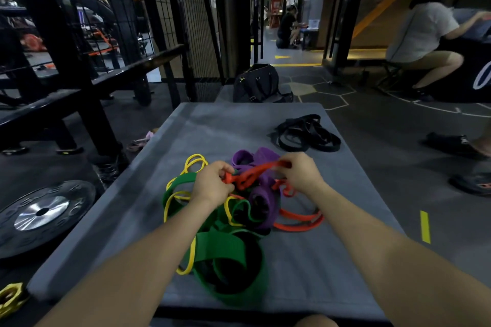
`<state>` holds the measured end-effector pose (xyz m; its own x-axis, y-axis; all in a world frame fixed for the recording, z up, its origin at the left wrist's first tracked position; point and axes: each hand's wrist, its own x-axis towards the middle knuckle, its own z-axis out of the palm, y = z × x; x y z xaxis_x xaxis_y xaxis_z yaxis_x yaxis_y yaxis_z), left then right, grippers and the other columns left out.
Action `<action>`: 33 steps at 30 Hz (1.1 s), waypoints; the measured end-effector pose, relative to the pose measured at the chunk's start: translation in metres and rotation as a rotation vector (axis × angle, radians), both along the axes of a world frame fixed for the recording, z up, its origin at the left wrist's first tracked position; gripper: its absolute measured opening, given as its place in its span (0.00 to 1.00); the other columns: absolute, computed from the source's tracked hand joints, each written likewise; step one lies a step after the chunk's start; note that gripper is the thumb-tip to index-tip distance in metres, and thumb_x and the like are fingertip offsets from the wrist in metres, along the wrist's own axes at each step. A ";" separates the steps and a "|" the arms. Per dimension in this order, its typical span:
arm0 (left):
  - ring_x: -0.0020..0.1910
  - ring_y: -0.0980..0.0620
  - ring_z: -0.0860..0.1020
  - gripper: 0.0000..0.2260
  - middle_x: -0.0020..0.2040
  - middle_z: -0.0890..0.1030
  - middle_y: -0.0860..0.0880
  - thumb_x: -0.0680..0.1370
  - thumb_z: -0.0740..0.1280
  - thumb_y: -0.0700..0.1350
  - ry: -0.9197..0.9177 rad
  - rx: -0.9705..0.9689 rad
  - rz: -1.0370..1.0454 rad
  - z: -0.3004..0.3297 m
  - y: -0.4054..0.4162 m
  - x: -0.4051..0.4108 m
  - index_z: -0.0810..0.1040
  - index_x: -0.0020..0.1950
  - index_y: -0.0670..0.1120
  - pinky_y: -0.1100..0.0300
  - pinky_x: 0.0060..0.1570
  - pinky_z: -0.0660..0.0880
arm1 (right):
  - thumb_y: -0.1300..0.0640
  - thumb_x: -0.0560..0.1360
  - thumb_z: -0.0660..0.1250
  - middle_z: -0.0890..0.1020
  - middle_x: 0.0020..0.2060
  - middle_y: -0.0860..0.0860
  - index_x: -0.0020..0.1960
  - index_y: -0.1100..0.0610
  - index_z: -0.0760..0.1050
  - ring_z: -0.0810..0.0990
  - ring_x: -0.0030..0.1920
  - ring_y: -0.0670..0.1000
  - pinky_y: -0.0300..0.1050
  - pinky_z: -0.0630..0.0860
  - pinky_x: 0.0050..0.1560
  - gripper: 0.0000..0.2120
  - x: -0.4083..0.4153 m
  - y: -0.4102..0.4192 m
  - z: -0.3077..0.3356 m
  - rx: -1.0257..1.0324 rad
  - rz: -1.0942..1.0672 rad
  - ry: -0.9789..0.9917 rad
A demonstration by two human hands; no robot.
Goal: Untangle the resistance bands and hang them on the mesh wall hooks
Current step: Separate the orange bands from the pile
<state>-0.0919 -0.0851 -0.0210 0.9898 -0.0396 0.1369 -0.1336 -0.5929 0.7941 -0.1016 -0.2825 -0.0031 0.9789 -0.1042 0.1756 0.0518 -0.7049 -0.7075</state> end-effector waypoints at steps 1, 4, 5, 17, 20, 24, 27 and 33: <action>0.40 0.48 0.77 0.15 0.40 0.77 0.47 0.67 0.70 0.29 -0.002 0.002 0.009 0.001 -0.001 0.000 0.78 0.48 0.45 0.60 0.45 0.73 | 0.59 0.74 0.69 0.77 0.29 0.53 0.44 0.62 0.80 0.78 0.33 0.51 0.29 0.73 0.31 0.06 -0.003 -0.006 0.006 0.025 -0.044 -0.034; 0.40 0.50 0.75 0.15 0.40 0.76 0.49 0.68 0.70 0.29 -0.019 0.030 0.032 0.003 -0.006 -0.003 0.78 0.51 0.42 0.64 0.43 0.68 | 0.59 0.75 0.68 0.78 0.34 0.51 0.49 0.62 0.81 0.73 0.33 0.45 0.29 0.66 0.29 0.07 -0.014 -0.028 0.018 0.085 -0.153 -0.081; 0.40 0.50 0.74 0.15 0.40 0.76 0.49 0.68 0.70 0.29 -0.026 0.034 0.038 0.004 -0.007 -0.004 0.79 0.51 0.41 0.64 0.43 0.68 | 0.59 0.75 0.68 0.79 0.38 0.52 0.51 0.62 0.81 0.75 0.37 0.46 0.33 0.68 0.36 0.08 -0.018 -0.036 0.020 0.097 -0.183 -0.089; 0.48 0.44 0.79 0.14 0.46 0.80 0.46 0.70 0.65 0.31 -0.045 0.154 0.018 -0.005 0.003 -0.003 0.78 0.50 0.46 0.59 0.50 0.73 | 0.64 0.74 0.62 0.78 0.50 0.60 0.53 0.65 0.74 0.77 0.56 0.62 0.45 0.70 0.42 0.09 -0.044 -0.090 -0.011 -0.277 -0.412 0.342; 0.46 0.46 0.79 0.16 0.46 0.81 0.49 0.70 0.63 0.31 -0.053 0.183 0.058 -0.005 0.007 0.001 0.75 0.44 0.54 0.53 0.51 0.77 | 0.60 0.74 0.65 0.68 0.65 0.61 0.65 0.62 0.66 0.65 0.68 0.62 0.48 0.69 0.58 0.22 -0.040 -0.078 -0.011 -0.481 -0.284 0.520; 0.38 0.47 0.76 0.14 0.34 0.77 0.51 0.73 0.60 0.30 -0.041 0.085 0.063 0.003 0.009 0.009 0.75 0.41 0.49 0.58 0.43 0.73 | 0.54 0.72 0.70 0.69 0.68 0.58 0.71 0.57 0.65 0.65 0.70 0.59 0.47 0.62 0.69 0.30 -0.034 -0.045 0.011 -0.533 -0.023 0.434; 0.34 0.47 0.73 0.17 0.30 0.74 0.52 0.71 0.58 0.27 -0.025 0.027 0.072 0.003 0.016 0.012 0.74 0.37 0.50 0.57 0.40 0.71 | 0.55 0.71 0.72 0.76 0.63 0.55 0.66 0.59 0.72 0.74 0.63 0.55 0.45 0.70 0.61 0.25 -0.029 -0.021 0.022 -0.505 0.100 0.388; 0.30 0.49 0.68 0.20 0.27 0.69 0.52 0.71 0.58 0.26 -0.027 -0.005 0.111 -0.005 0.038 0.014 0.73 0.34 0.53 0.58 0.39 0.71 | 0.57 0.73 0.70 0.81 0.55 0.57 0.57 0.61 0.78 0.78 0.56 0.55 0.46 0.74 0.55 0.14 -0.002 0.005 0.016 -0.321 0.067 0.264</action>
